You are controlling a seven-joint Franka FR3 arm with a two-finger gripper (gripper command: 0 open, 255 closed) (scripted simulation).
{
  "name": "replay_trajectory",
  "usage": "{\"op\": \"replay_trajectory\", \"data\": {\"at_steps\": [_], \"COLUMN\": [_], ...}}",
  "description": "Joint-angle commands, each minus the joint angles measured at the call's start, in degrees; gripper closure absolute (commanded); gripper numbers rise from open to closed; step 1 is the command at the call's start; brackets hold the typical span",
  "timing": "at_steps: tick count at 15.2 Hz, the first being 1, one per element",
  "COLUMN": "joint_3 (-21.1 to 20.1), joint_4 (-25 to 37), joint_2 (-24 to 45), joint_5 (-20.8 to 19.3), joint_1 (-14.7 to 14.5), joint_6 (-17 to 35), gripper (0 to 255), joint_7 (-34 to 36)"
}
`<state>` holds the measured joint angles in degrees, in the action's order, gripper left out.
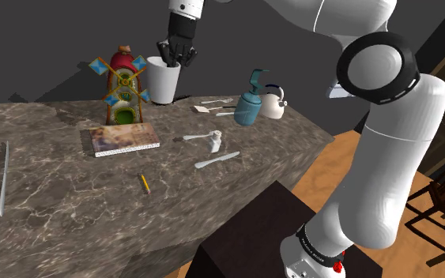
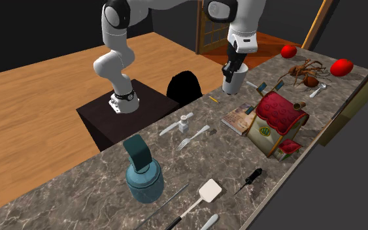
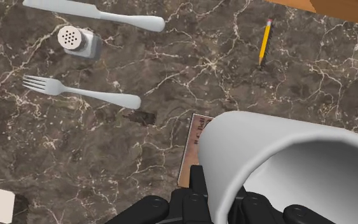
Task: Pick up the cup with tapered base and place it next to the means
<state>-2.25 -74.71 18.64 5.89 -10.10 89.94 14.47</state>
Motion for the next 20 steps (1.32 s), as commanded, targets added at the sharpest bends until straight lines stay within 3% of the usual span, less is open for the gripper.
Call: {"op": "replay_trajectory", "data": {"at_steps": [1,11,15,18,20], "joint_3": [-0.87,-4.51,-5.52,-5.95,-5.95], "joint_4": [-0.24,10.65,19.66,31.32,26.68], "joint_2": [0.13,7.61,13.39,20.43,18.66], "joint_5": [-0.15,-1.64,-2.66,-3.65,-3.46], "joint_1": [-1.79,-10.59,-14.62,-18.21,-17.90], "joint_6": [0.69,-1.38,-4.11,-8.34,-5.49], "gripper": [255,255,255,255,255], "joint_7": [2.65,14.84,19.55,23.03,22.78]}}
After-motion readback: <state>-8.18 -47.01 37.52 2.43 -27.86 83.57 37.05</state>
